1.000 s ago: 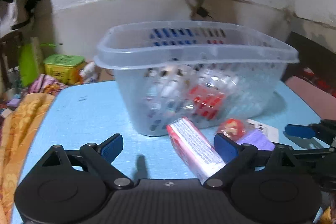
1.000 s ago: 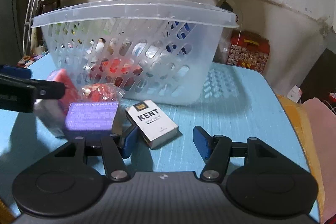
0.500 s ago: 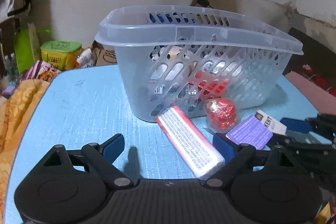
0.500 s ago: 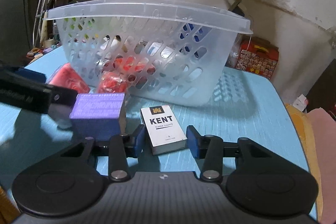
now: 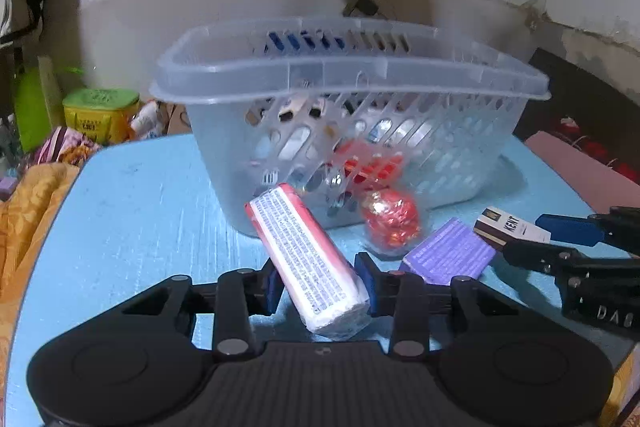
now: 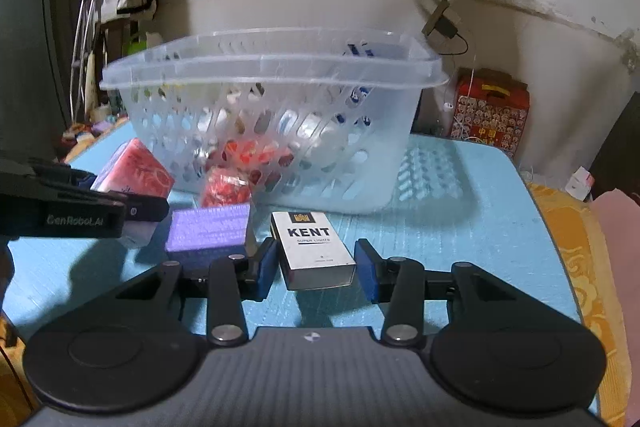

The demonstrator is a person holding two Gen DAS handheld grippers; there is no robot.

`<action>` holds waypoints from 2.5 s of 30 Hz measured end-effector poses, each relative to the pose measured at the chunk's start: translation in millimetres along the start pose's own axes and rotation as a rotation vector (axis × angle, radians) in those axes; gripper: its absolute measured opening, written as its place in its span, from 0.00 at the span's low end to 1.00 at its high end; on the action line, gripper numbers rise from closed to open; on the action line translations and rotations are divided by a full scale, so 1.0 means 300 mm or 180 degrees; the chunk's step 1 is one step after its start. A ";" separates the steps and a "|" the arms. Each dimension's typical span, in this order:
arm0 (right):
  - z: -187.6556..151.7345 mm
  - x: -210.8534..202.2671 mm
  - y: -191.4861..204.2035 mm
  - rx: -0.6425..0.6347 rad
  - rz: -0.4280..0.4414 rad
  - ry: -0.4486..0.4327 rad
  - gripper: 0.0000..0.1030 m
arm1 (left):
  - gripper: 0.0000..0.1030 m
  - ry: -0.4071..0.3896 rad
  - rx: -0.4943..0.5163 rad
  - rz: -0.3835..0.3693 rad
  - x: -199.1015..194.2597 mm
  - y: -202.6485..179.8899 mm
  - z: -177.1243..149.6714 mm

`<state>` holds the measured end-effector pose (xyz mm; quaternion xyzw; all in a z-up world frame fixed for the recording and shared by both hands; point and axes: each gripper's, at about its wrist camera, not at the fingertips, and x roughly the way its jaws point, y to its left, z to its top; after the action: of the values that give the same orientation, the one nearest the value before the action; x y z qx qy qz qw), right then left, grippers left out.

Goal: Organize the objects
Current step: 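Lift the KENT box and tissue pack over the basket while both grippers release them, then grasp the purple box with the right gripper while the left grasps the red-wrapped candy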

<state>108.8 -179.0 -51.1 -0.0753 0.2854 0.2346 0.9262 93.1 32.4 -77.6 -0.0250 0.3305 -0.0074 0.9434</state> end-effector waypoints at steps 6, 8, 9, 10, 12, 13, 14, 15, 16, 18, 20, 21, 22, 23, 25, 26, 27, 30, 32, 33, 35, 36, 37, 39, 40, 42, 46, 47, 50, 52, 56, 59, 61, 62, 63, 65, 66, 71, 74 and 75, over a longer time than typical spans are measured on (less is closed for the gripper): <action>0.018 -0.046 0.007 0.0025 0.0062 -0.0159 0.43 | 0.40 -0.0276 0.0193 -0.0117 -0.082 -0.055 0.011; 0.019 -0.049 0.014 0.0014 0.0086 -0.0162 0.43 | 0.40 -0.0314 0.0248 -0.0136 -0.092 -0.074 0.014; 0.019 -0.045 0.018 -0.0002 0.0098 -0.0137 0.43 | 0.40 -0.0317 0.0255 -0.0143 -0.098 -0.075 0.015; 0.017 -0.039 0.020 -0.0016 0.0085 -0.0115 0.43 | 0.40 -0.0320 0.0271 -0.0146 -0.098 -0.082 0.016; 0.011 -0.023 0.017 -0.0013 0.0069 -0.0052 0.43 | 0.40 -0.0311 0.0273 -0.0130 -0.093 -0.081 0.017; 0.004 -0.021 0.014 -0.0002 0.0082 -0.0044 0.43 | 0.40 -0.0297 0.0262 -0.0130 -0.090 -0.078 0.019; 0.004 -0.024 0.013 -0.0004 0.0084 -0.0047 0.42 | 0.40 -0.0290 0.0255 -0.0127 -0.088 -0.074 0.021; 0.004 -0.028 0.013 0.0001 0.0085 -0.0041 0.42 | 0.40 -0.0291 0.0244 -0.0120 -0.083 -0.063 0.022; 0.006 -0.032 0.011 0.0006 0.0069 -0.0057 0.42 | 0.40 -0.0294 0.0235 -0.0120 -0.085 -0.060 0.024; 0.014 -0.050 0.005 0.0034 0.0087 -0.0098 0.42 | 0.40 -0.0307 0.0237 -0.0131 -0.092 -0.058 0.026; 0.024 -0.067 0.000 0.0069 0.0124 -0.0139 0.42 | 0.40 -0.0334 0.0264 -0.0153 -0.099 -0.064 0.025; 0.027 -0.076 -0.004 0.0075 0.0131 -0.0162 0.42 | 0.40 -0.0345 0.0279 -0.0164 -0.103 -0.066 0.025; 0.031 -0.084 -0.005 0.0081 0.0137 -0.0179 0.42 | 0.40 -0.0363 0.0302 -0.0174 -0.107 -0.071 0.024; 0.034 -0.089 -0.006 0.0086 0.0147 -0.0191 0.42 | 0.40 -0.0378 0.0323 -0.0179 -0.111 -0.077 0.023; 0.040 -0.105 -0.004 0.0090 0.0160 -0.0230 0.42 | 0.40 -0.0393 0.0343 -0.0201 -0.118 -0.083 0.024; 0.045 -0.118 -0.005 0.0089 0.0165 -0.0258 0.42 | 0.40 -0.0403 0.0348 -0.0216 -0.123 -0.085 0.026; 0.052 -0.131 -0.006 0.0094 0.0168 -0.0296 0.42 | 0.40 -0.0426 0.0349 -0.0227 -0.131 -0.086 0.028; 0.084 -0.200 -0.002 0.0089 0.0177 -0.0499 0.42 | 0.40 -0.0529 0.0334 -0.0278 -0.167 -0.084 0.046; 0.115 -0.258 0.008 0.0065 0.0175 -0.0689 0.42 | 0.40 -0.0658 0.0307 -0.0338 -0.211 -0.072 0.065; 0.134 -0.283 0.014 0.0063 0.0179 -0.0778 0.42 | 0.40 -0.0715 0.0277 -0.0369 -0.231 -0.066 0.078; 0.189 -0.318 0.033 0.0043 0.0179 -0.0947 0.42 | 0.40 -0.0867 0.0169 -0.0409 -0.277 -0.045 0.118; 0.226 -0.323 0.049 0.0001 0.0170 -0.1016 0.42 | 0.40 -0.0934 0.0122 -0.0392 -0.293 -0.036 0.145; 0.258 -0.317 0.064 -0.0048 0.0143 -0.1062 0.42 | 0.40 -0.0998 0.0056 -0.0377 -0.305 -0.025 0.177; 0.348 -0.271 0.106 -0.0177 0.0038 -0.1119 0.42 | 0.40 -0.1060 -0.0051 -0.0338 -0.303 -0.006 0.249; 0.391 -0.232 0.117 -0.0238 -0.0027 -0.1116 0.42 | 0.40 -0.1063 -0.0096 -0.0303 -0.291 0.002 0.284; 0.451 -0.147 0.123 -0.0294 -0.0167 -0.1051 0.42 | 0.40 -0.1038 -0.0207 -0.0224 -0.242 0.026 0.360; 0.489 0.015 0.094 -0.0136 -0.0230 -0.0883 0.42 | 0.40 -0.0767 -0.0438 -0.0069 -0.095 0.093 0.429; 0.478 0.032 0.091 -0.0148 -0.0268 -0.0853 0.42 | 0.40 -0.0733 -0.0437 -0.0064 -0.078 0.096 0.420; 0.452 0.075 0.079 -0.0123 -0.0270 -0.0770 0.42 | 0.40 -0.0672 -0.0384 -0.0018 -0.023 0.107 0.408; 0.447 0.081 0.074 -0.0129 -0.0270 -0.0775 0.43 | 0.40 -0.0656 -0.0372 -0.0036 -0.005 0.112 0.414; 0.430 0.060 0.077 -0.0114 -0.0389 -0.0836 1.00 | 0.93 -0.0714 -0.0283 0.0191 0.002 0.115 0.412; 0.378 -0.023 0.074 -0.0007 -0.0541 -0.1165 1.00 | 0.96 -0.0898 -0.0289 0.0162 -0.058 0.124 0.388; 0.329 -0.086 0.072 0.0104 -0.0465 -0.1264 1.00 | 0.99 -0.1036 -0.0339 0.0124 -0.110 0.133 0.365; 0.293 -0.121 0.073 0.0167 -0.0426 -0.1281 1.00 | 1.00 -0.1106 -0.0362 0.0103 -0.141 0.132 0.342; 0.247 -0.153 0.075 0.0221 -0.0375 -0.1281 1.00 | 1.00 -0.1138 -0.0350 0.0055 -0.165 0.126 0.316; 0.151 -0.191 0.081 0.0300 -0.0212 -0.1232 1.00 | 1.00 -0.1122 -0.0284 -0.0063 -0.193 0.093 0.258; 0.111 -0.190 0.081 0.0328 -0.0114 -0.1183 1.00 | 1.00 -0.1083 -0.0208 -0.0094 -0.199 0.070 0.228; 0.007 -0.053 0.148 0.0084 0.0012 -0.0432 1.00 | 0.98 -0.0988 0.0147 -0.0062 -0.188 -0.017 0.142; -0.015 -0.011 0.201 -0.0124 0.0052 -0.0283 1.00 | 0.97 -0.0873 0.0130 -0.0067 -0.163 -0.009 0.135; -0.013 0.004 0.215 -0.0193 0.0000 -0.0244 1.00 | 0.97 -0.0826 0.0136 -0.0050 -0.152 -0.007 0.129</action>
<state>76.9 -122.8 -55.5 -0.0942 0.2425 0.2458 0.9338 81.8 33.3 -18.9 -0.0083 0.2052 -0.0185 0.9785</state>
